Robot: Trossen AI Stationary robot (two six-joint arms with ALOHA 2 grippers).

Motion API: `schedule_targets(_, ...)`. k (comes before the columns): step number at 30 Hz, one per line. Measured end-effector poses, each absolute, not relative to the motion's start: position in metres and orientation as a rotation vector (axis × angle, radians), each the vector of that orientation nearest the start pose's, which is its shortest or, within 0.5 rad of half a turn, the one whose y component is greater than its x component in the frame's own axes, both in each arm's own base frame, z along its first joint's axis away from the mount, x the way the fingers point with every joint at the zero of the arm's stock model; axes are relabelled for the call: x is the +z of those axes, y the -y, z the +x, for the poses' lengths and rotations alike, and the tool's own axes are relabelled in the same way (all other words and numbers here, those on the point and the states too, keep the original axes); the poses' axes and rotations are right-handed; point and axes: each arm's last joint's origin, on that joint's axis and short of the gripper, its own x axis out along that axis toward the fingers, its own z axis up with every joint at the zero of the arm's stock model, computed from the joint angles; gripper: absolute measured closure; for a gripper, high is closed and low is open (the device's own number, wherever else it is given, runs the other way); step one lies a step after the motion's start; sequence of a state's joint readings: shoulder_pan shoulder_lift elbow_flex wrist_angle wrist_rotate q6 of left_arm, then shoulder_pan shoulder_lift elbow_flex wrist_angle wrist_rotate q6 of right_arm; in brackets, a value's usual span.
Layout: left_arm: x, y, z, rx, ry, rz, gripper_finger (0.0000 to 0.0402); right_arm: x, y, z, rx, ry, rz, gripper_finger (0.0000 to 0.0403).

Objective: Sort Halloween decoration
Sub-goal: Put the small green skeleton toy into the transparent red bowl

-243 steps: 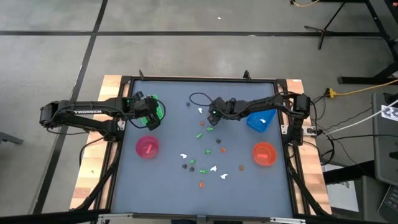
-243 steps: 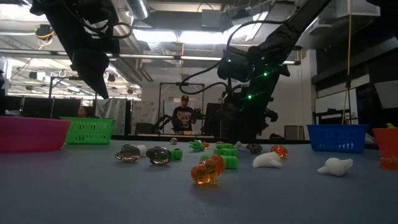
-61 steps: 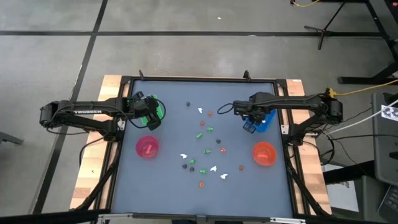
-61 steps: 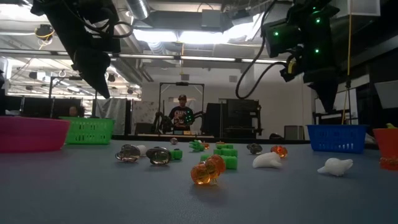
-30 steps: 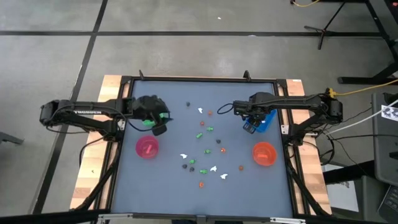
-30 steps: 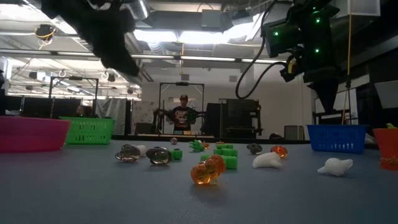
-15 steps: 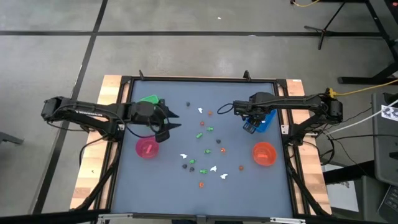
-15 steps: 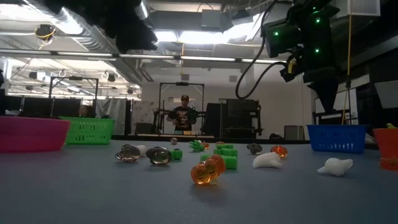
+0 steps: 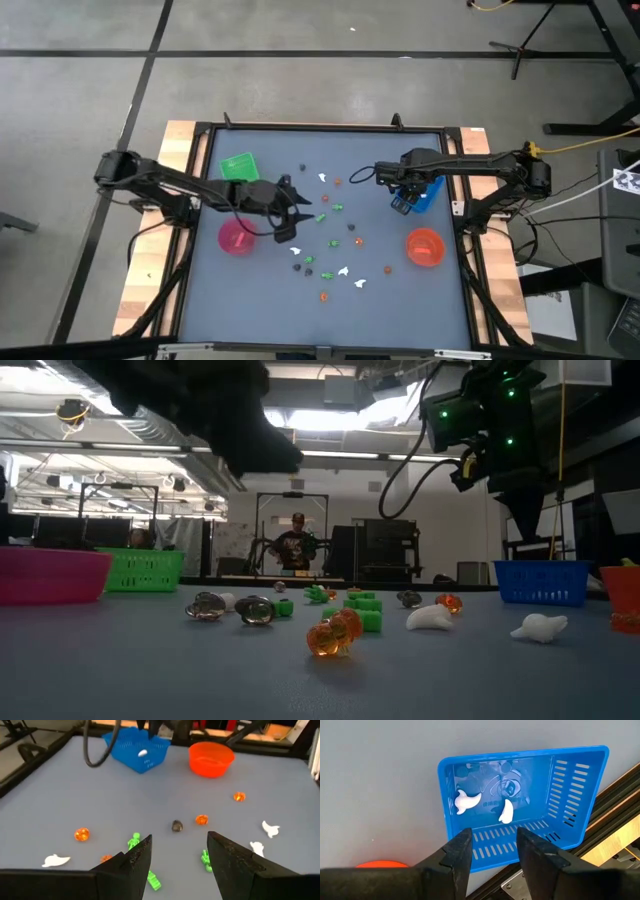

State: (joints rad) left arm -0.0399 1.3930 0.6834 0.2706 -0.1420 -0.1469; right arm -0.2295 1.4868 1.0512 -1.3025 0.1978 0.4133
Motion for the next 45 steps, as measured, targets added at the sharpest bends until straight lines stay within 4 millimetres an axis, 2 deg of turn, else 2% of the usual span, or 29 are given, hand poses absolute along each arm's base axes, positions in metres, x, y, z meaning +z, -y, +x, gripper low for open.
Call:
schedule_targets(13,0.153,0.004,0.309,0.297,-0.527,-0.048,0.0227,0.223,0.058,0.222,-0.669,-1.655,0.327,0.0248)
schedule_targets(28,0.103,-0.001,0.322,0.326,-0.584,-0.041,0.0227,0.222,0.058,0.225,-0.666,-1.627,0.331,0.0248)
schedule_targets(35,0.094,0.001,0.324,0.308,-0.587,-0.052,0.0227,0.222,0.058,0.225,-0.666,-1.627,0.33,0.0248)
schedule_targets(45,0.096,0.001,0.325,0.306,-0.561,-0.056,0.0227,0.222,0.058,0.225,-0.668,-1.627,0.329,0.0248)
